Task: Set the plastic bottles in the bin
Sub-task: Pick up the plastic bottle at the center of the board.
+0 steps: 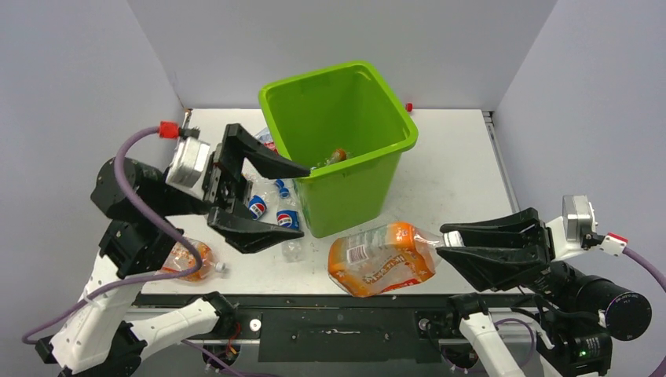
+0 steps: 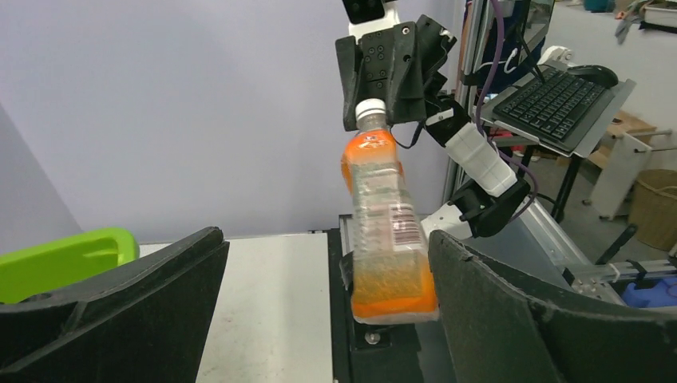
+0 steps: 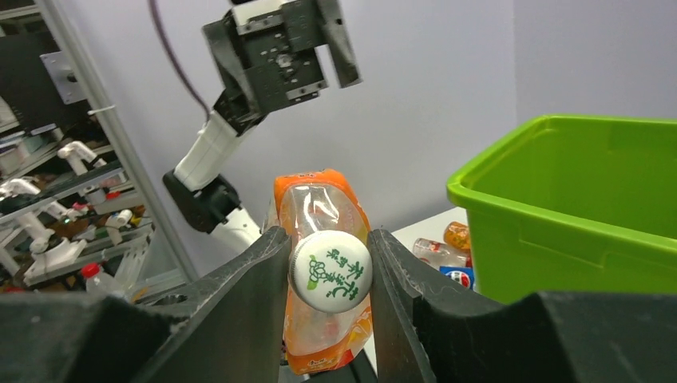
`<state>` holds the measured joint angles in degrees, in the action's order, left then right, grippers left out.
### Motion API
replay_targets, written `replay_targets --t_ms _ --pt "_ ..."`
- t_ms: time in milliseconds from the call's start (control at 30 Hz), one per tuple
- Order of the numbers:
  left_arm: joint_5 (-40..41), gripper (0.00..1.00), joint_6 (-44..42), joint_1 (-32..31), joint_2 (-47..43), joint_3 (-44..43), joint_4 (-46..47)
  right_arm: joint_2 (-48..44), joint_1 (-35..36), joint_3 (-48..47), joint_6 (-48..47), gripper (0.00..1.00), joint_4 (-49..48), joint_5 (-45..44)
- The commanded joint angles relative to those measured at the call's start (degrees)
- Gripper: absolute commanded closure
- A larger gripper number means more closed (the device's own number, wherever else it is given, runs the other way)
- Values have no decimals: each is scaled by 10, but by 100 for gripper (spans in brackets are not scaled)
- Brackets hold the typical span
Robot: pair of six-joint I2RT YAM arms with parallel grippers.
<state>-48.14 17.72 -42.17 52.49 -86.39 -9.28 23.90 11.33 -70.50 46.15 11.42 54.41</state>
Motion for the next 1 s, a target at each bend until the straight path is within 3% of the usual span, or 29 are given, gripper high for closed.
replay_targets --t_ms 0,300,433,733,967 --pt "-46 4 21 -5 66 -70 -48 14 10 0 25 95 -97 36" --pt "23 4 -77 -95 115 -119 -159 80 12 -19 49 95 -207 45" --pt "42 4 -80 -99 93 -98 -136 125 11 -57 24 95 -203 49" --pt "113 4 -67 -96 53 -59 -83 210 35 -144 -86 95 -81 31" --pt "110 4 -23 -96 106 -64 -35 209 39 -98 -48 95 -144 42"
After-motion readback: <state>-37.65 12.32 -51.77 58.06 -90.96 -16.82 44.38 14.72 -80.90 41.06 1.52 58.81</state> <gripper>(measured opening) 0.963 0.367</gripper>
